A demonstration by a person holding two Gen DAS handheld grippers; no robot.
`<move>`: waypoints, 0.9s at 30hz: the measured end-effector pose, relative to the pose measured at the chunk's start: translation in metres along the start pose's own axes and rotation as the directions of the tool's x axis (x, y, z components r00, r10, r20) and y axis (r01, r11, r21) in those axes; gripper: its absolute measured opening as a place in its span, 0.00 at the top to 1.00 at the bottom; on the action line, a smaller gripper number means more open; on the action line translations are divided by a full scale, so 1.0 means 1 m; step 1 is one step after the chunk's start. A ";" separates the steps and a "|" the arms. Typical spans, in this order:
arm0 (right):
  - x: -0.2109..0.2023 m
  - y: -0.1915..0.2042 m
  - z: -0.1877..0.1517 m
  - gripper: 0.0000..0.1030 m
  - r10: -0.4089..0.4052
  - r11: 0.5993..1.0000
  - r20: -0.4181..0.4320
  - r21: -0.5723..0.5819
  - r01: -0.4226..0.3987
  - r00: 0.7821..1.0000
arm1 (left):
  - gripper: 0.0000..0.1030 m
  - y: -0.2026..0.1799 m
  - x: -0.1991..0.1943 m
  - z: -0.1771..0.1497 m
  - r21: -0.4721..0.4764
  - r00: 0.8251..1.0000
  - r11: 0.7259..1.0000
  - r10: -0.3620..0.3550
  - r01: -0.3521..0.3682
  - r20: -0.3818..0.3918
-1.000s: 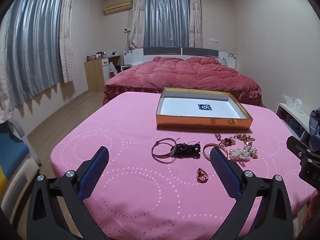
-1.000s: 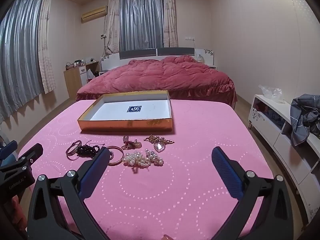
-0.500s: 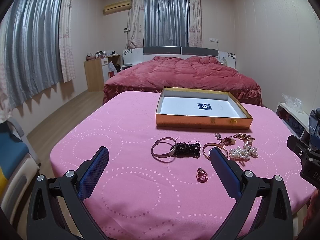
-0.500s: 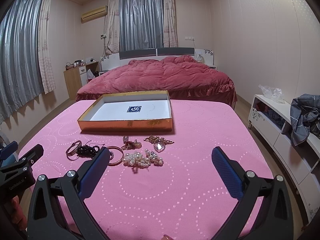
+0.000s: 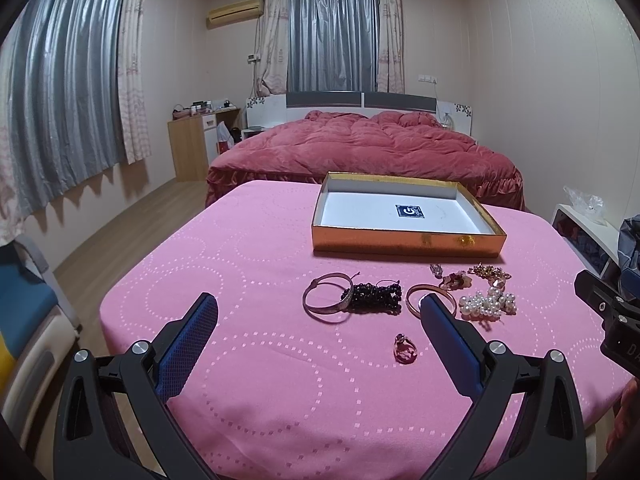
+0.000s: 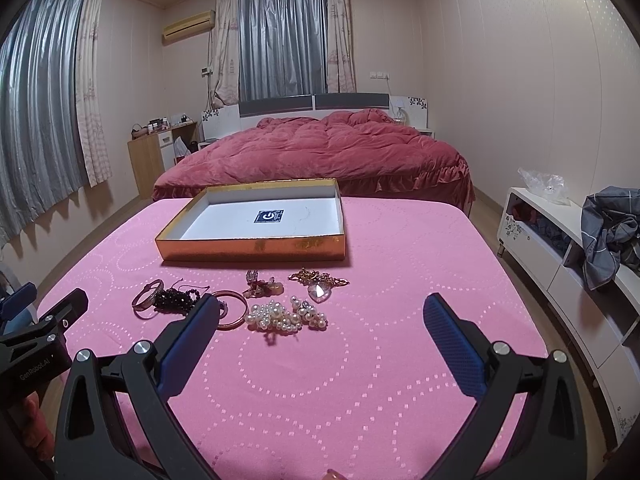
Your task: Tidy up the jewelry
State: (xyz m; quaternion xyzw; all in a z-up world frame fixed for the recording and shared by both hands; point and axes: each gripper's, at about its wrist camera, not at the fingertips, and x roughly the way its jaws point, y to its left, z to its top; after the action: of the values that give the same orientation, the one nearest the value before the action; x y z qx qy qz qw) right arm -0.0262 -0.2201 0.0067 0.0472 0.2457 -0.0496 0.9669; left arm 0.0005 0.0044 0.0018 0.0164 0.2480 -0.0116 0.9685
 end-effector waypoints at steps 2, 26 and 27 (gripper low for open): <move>0.001 0.000 0.000 1.00 0.000 1.000 -0.003 -0.002 0.000 1.000 | 0.05 0.000 0.000 0.000 0.000 1.000 1.000 -0.001 0.001 -0.001; 0.004 0.000 -0.002 1.00 0.000 1.000 -0.018 0.006 0.000 1.000 | 0.05 0.003 0.000 -0.002 0.001 1.000 1.000 -0.002 0.002 -0.008; 0.004 0.000 -0.002 1.00 0.000 1.000 -0.018 0.006 0.000 1.000 | 0.05 0.003 0.000 -0.003 0.000 1.000 1.000 -0.003 0.003 -0.010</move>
State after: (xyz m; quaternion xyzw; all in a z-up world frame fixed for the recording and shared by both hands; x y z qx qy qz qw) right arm -0.0235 -0.2203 0.0032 0.0506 0.2545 -0.0497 0.9645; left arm -0.0006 0.0077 -0.0004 0.0161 0.2527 -0.0127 0.9673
